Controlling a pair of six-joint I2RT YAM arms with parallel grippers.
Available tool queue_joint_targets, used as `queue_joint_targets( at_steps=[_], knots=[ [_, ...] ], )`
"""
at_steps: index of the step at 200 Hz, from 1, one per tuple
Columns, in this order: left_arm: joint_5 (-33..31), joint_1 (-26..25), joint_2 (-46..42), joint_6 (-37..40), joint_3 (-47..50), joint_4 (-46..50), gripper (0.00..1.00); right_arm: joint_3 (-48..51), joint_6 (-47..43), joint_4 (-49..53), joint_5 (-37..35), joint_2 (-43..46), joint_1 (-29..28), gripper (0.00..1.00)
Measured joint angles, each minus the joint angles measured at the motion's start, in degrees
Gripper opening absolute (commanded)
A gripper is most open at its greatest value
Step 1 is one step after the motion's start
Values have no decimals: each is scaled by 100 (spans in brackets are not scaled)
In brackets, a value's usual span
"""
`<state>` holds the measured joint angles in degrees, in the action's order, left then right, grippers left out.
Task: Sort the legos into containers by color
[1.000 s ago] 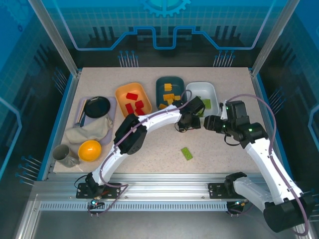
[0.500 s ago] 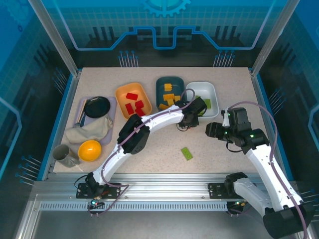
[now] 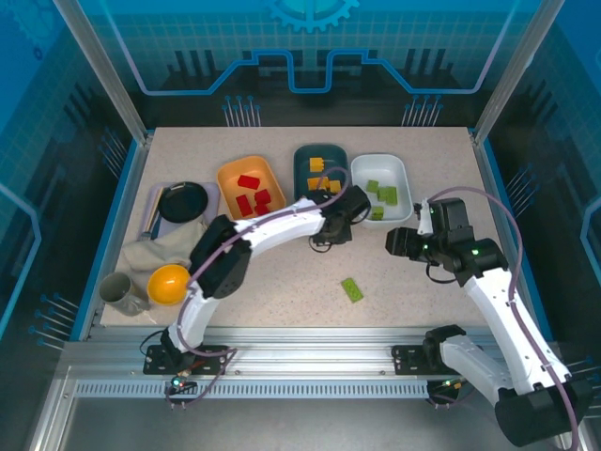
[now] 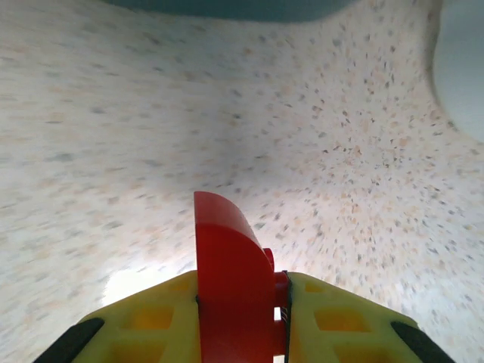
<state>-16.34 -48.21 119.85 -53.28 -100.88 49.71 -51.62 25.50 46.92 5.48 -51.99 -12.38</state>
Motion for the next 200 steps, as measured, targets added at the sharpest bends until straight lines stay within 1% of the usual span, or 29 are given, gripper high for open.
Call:
queue_joint_targets(
  at_steps=[20, 39, 58, 74, 100, 125, 146, 173, 200],
  knots=[
    [9, 365, -841, -35, 459, -9, 21, -219, -166, -138, 105, -299, -306, 62],
    [76, 1005, -1445, -15, 750, -103, 22, -417, -293, -326, 186, -721, -817, 63],
    [197, 1700, -1626, 107, 820, -227, 22, -671, -380, -546, 275, -1279, -1314, 63],
    [295, 2251, -1563, 192, 800, -249, 22, -927, -420, -684, 345, -1742, -1567, 63],
    [358, 2929, -1108, 326, 378, -22, 21, -1318, -474, -850, 455, -2341, -1694, 63],
    [254, 3314, -393, 490, -433, 295, 21, -1591, -527, -894, 516, -2688, -1694, 63],
    [61, 3458, 247, 614, -1213, 629, 21, -1792, -570, -911, 573, -2935, -1692, 63],
    [-306, 3508, 1080, 719, -2146, 1130, 21, -1987, -610, -916, 651, -3228, -1683, 64],
    [-629, 3512, 1602, 826, -2546, 1458, 21, -2013, -612, -927, 713, -3324, -1681, 64]
  ],
)
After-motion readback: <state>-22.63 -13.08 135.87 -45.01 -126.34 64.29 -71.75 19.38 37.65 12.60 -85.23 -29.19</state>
